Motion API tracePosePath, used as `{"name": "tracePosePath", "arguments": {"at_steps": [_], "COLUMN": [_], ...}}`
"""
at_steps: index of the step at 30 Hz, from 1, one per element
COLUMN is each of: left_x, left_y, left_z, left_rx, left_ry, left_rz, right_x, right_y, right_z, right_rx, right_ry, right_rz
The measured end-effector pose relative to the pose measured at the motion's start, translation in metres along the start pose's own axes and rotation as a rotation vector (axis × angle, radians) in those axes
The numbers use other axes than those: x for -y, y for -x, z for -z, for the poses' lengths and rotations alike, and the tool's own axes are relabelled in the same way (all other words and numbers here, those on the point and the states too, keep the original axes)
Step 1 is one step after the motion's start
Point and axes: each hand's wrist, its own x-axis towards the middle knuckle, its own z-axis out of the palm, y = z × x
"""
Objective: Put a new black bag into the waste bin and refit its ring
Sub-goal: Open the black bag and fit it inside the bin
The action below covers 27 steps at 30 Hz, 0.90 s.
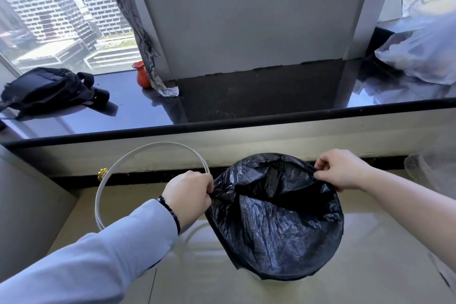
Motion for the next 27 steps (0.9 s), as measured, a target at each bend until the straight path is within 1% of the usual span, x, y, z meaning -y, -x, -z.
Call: {"name": "tracePosePath", "arguments": {"at_steps": [6,10,13,17,20,23,24,25,27], "left_x": [0.0,0.002,0.001,-0.003,-0.003,0.007,0.014,0.025,0.059], "left_y": [0.008,0.015,0.02,0.018,0.016,0.014,0.012,0.009,-0.001], "left_z": [-0.004,-0.001,-0.008,-0.02,-0.019,0.006,0.02,0.034,0.06], "left_rx": [-0.092,-0.023,-0.007,-0.146,-0.094,0.007,0.007,-0.04,-0.2], "left_ry": [-0.122,-0.105,-0.145,-0.213,-0.225,-0.096,-0.004,0.108,0.305], "left_rz": [-0.099,-0.217,-0.245,-0.209,-0.174,-0.204,-0.168,-0.091,0.169], "right_x": [-0.001,-0.002,-0.002,-0.001,-0.001,-0.002,-0.001,-0.001,-0.001], "right_y": [-0.004,-0.005,-0.005,-0.006,-0.005,-0.004,-0.003,-0.003,-0.001], "right_z": [0.0,0.0,0.001,0.0,-0.001,-0.001,0.0,0.0,0.001], "right_rx": [0.017,0.029,0.04,0.043,0.035,0.03,0.029,0.029,0.027], "right_ry": [0.002,-0.001,-0.001,-0.013,-0.037,-0.061,-0.071,-0.083,-0.098], "right_rz": [-0.06,-0.085,-0.101,-0.11,-0.118,-0.126,-0.13,-0.134,-0.135]}}
